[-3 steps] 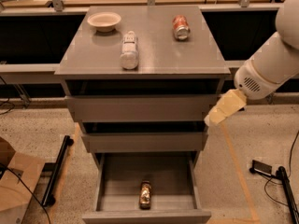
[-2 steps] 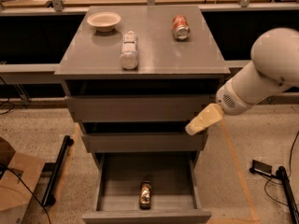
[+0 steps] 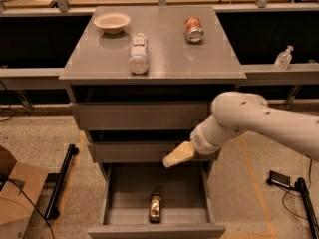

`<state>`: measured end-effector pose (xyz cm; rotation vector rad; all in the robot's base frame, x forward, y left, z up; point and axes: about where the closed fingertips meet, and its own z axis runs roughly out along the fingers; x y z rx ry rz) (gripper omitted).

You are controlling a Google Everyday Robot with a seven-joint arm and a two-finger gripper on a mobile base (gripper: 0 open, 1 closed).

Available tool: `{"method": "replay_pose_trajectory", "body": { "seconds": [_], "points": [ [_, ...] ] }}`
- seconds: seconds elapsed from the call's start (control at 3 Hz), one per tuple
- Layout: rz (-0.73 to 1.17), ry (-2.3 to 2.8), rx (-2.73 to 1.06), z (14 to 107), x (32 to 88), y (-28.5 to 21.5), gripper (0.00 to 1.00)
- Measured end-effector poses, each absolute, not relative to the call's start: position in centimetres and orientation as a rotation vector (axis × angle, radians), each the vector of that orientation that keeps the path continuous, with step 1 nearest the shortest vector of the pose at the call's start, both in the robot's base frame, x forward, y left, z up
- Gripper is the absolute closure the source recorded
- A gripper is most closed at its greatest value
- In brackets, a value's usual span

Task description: Pick orange can from bottom drawer and place on counter

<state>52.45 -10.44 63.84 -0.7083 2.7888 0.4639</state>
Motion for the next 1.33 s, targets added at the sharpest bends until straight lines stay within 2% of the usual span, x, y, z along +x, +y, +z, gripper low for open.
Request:
{"method": "replay_pose_trajectory", "body": {
  "seconds": [0.67,1.33],
  "points": [
    [0.494,2.848,-0.625,60.1,52.5,-9.6,0.00],
    [0.559,2.867,-0.448,49.8,55.3,-9.2,0.00]
  ]
}}
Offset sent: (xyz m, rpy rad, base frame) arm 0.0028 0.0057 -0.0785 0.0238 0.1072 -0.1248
